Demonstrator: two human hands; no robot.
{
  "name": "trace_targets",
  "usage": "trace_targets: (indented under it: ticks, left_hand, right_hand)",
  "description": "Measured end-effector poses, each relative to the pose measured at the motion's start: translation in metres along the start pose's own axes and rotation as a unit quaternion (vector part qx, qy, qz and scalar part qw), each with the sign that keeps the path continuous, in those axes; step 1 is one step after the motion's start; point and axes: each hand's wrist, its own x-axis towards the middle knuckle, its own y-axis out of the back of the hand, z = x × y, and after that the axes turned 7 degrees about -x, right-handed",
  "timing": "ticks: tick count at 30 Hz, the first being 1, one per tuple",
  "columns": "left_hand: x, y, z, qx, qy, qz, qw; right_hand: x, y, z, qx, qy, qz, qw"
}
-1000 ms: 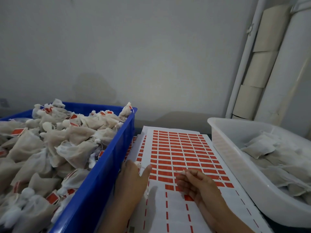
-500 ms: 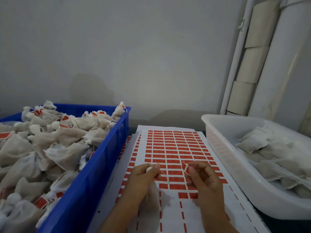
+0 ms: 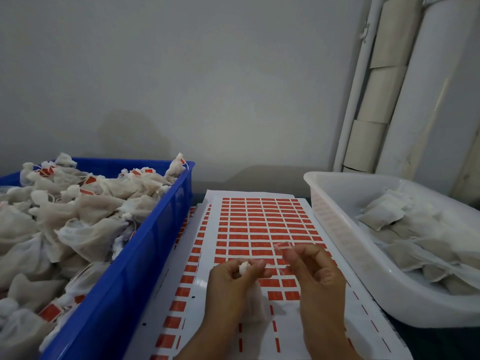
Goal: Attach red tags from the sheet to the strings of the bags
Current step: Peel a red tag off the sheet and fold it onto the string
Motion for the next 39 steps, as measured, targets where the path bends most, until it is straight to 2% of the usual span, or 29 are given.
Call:
trace_targets:
  ticks: [4,11,18,39]
  left_hand:
    - [0.003,-0.002,-0.003,-0.024,0.026,0.018,0.999]
    - [0.001,-0.004,-0.003,-0.03,-0.002,0.005,1.0]
    - [-0.002,-0.004,0.0,-0.029,-0.011,0.011,0.999]
    - [-0.002,-0.006,-0.003,-0.028,-0.003,-0.005,1.0]
  right_hand:
    - [0.0,0.003,0.0,0.035,-0.024,0.025,0.999]
    - [-0.001,-0.003,0.01,0.027,-0.09,-0.026,0.995]
    - [0.002,-0.004,0.023,0.037,-0.154,-0.038,0.987]
    - [0.003,-0.006,0.023,0.006,-0.138,-0.052,0.989]
